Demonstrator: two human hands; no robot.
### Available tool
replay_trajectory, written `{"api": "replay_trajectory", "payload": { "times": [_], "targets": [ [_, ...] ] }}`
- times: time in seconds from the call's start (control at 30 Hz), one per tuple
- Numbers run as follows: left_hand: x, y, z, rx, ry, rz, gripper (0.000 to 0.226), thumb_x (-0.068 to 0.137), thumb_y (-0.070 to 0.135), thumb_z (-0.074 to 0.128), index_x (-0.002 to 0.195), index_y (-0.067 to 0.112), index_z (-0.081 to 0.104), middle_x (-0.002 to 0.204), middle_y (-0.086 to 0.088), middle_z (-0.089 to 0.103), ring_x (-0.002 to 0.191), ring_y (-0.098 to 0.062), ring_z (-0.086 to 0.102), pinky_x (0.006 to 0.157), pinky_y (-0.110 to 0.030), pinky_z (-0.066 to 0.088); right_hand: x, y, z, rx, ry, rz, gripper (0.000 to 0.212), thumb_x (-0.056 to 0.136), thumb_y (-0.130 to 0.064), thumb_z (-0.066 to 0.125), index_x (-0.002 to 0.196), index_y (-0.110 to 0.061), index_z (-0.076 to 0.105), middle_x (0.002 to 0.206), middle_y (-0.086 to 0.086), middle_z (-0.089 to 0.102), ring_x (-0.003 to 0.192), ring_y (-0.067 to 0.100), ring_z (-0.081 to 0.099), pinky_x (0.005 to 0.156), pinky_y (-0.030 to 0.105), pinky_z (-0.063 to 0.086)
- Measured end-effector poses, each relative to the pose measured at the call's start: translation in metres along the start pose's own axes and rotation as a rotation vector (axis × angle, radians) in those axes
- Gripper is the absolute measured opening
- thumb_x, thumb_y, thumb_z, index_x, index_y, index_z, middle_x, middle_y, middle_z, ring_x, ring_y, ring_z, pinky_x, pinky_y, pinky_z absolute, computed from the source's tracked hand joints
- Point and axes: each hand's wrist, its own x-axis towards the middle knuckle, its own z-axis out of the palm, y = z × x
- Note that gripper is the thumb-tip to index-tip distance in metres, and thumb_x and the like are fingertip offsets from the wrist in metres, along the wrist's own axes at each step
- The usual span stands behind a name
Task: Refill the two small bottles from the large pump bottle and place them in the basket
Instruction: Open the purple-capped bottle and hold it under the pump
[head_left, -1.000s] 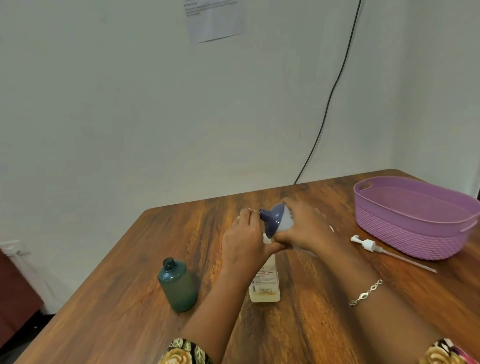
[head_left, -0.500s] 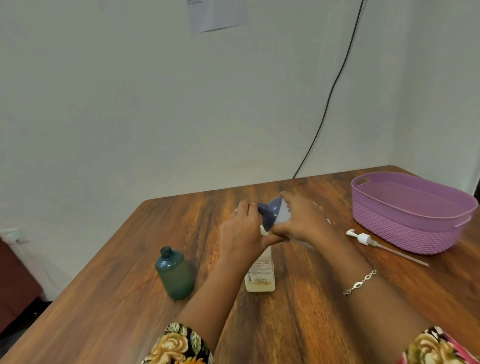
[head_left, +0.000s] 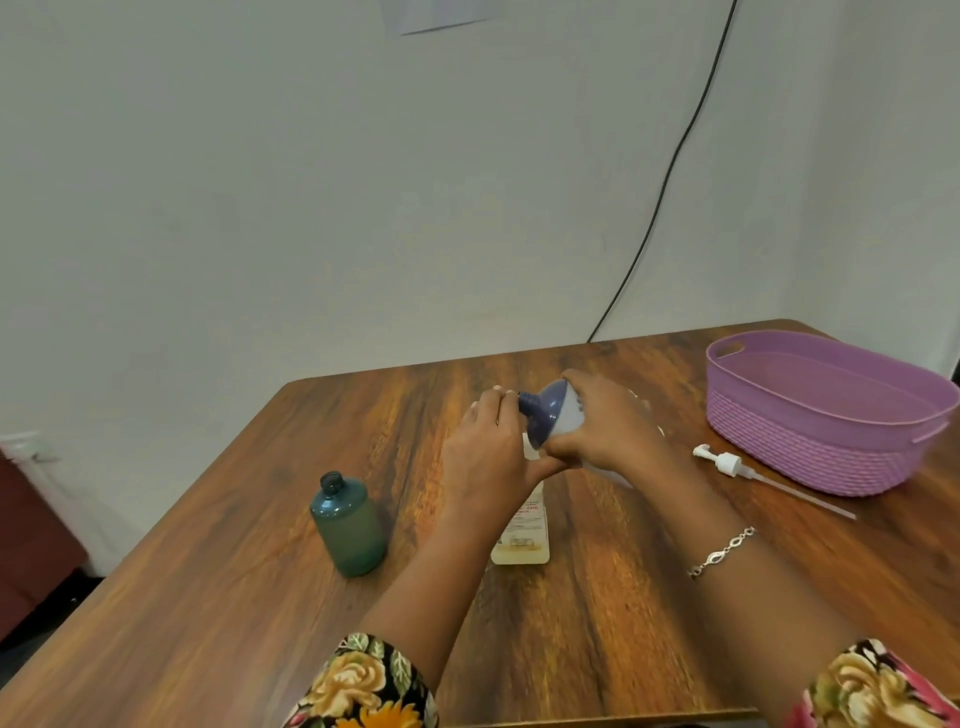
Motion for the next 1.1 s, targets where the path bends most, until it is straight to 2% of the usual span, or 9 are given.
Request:
{"api": "replay_trajectory", "payload": {
  "times": [0.2, 0.3, 0.4, 0.57, 0.63, 0.73, 0.83, 0.93, 1.1],
  "targets": [
    [-0.008, 0.001, 0.005, -0.060, -0.003, -0.022, 0.077, 0.051, 0.067, 0.077, 0.098, 0.006, 0.067, 0.102, -0.007, 0.068, 0.080, -0.018, 0.068, 0.054, -0.023, 0.051, -0.001, 0.001, 0.007, 0.003, -0.006, 0.016, 0.063, 0.068, -0.026, 0.075, 0.123, -0.018, 0.046, 0.118, 0.007, 0.055, 0.107, 0.023, 0.051, 0.095, 0.039, 0.042],
    [-0.002, 0.002, -0.004, -0.033, -0.003, -0.010, 0.078, 0.048, 0.070, 0.076, 0.094, 0.007, 0.068, 0.095, -0.004, 0.067, 0.071, -0.015, 0.066, 0.049, -0.017, 0.042, -0.001, 0.000, 0.002, 0.042, -0.006, 0.018, 0.064, 0.065, -0.024, 0.076, 0.122, -0.018, 0.047, 0.117, 0.007, 0.055, 0.105, 0.023, 0.052, 0.094, 0.042, 0.044],
    [0.005, 0.002, -0.007, -0.051, 0.016, -0.018, 0.079, 0.045, 0.070, 0.076, 0.092, 0.007, 0.068, 0.089, -0.004, 0.067, 0.065, -0.013, 0.064, 0.049, -0.015, 0.032, 0.000, -0.003, -0.003, 0.022, 0.022, -0.007, 0.057, 0.067, -0.023, 0.075, 0.117, -0.018, 0.050, 0.113, 0.006, 0.057, 0.104, 0.023, 0.052, 0.094, 0.044, 0.043],
    [-0.007, 0.002, 0.006, -0.092, 0.011, -0.019, 0.077, 0.048, 0.067, 0.077, 0.093, 0.006, 0.067, 0.098, -0.007, 0.067, 0.068, -0.014, 0.066, 0.047, -0.017, 0.046, 0.001, 0.001, 0.005, -0.006, -0.037, 0.009, 0.059, 0.067, -0.024, 0.075, 0.119, -0.019, 0.048, 0.114, 0.007, 0.056, 0.105, 0.023, 0.052, 0.095, 0.042, 0.043],
    [-0.009, 0.002, 0.006, -0.106, 0.013, -0.036, 0.078, 0.049, 0.066, 0.077, 0.096, 0.004, 0.068, 0.101, -0.008, 0.067, 0.070, -0.016, 0.067, 0.048, -0.019, 0.047, 0.001, 0.000, 0.004, -0.039, -0.036, 0.000, 0.052, 0.067, -0.023, 0.074, 0.113, -0.019, 0.050, 0.108, 0.006, 0.058, 0.100, 0.023, 0.054, 0.092, 0.041, 0.044],
    [-0.006, 0.003, -0.001, -0.112, -0.009, -0.045, 0.079, 0.053, 0.064, 0.076, 0.104, 0.004, 0.066, 0.108, -0.008, 0.065, 0.073, -0.017, 0.066, 0.051, -0.020, 0.043, -0.001, -0.001, 0.000, -0.005, -0.034, 0.007, 0.053, 0.067, -0.022, 0.074, 0.114, -0.015, 0.052, 0.109, 0.008, 0.059, 0.101, 0.024, 0.054, 0.093, 0.043, 0.044],
    [0.004, 0.003, -0.009, -0.087, -0.026, -0.019, 0.083, 0.053, 0.069, 0.072, 0.106, 0.007, 0.065, 0.103, -0.005, 0.063, 0.070, -0.015, 0.062, 0.052, -0.018, 0.035, -0.001, -0.002, -0.005, 0.040, 0.005, -0.009, 0.061, 0.064, -0.021, 0.075, 0.119, -0.016, 0.049, 0.112, 0.007, 0.057, 0.104, 0.025, 0.052, 0.093, 0.045, 0.043],
    [0.000, 0.002, -0.009, -0.107, -0.022, -0.053, 0.081, 0.050, 0.068, 0.074, 0.102, 0.007, 0.066, 0.098, -0.004, 0.065, 0.067, -0.014, 0.062, 0.051, -0.018, 0.036, 0.000, -0.001, -0.002, 0.030, -0.004, -0.013, 0.065, 0.065, -0.021, 0.075, 0.123, -0.016, 0.047, 0.117, 0.008, 0.055, 0.108, 0.025, 0.051, 0.095, 0.044, 0.042],
    [-0.013, 0.004, 0.001, -0.148, -0.024, -0.077, 0.083, 0.057, 0.068, 0.071, 0.112, 0.007, 0.062, 0.111, -0.004, 0.062, 0.077, -0.014, 0.063, 0.055, -0.017, 0.038, -0.003, 0.005, 0.008, 0.047, -0.030, 0.002, 0.063, 0.067, -0.022, 0.075, 0.123, -0.015, 0.048, 0.117, 0.009, 0.055, 0.108, 0.024, 0.051, 0.096, 0.043, 0.042]
  ]
}}
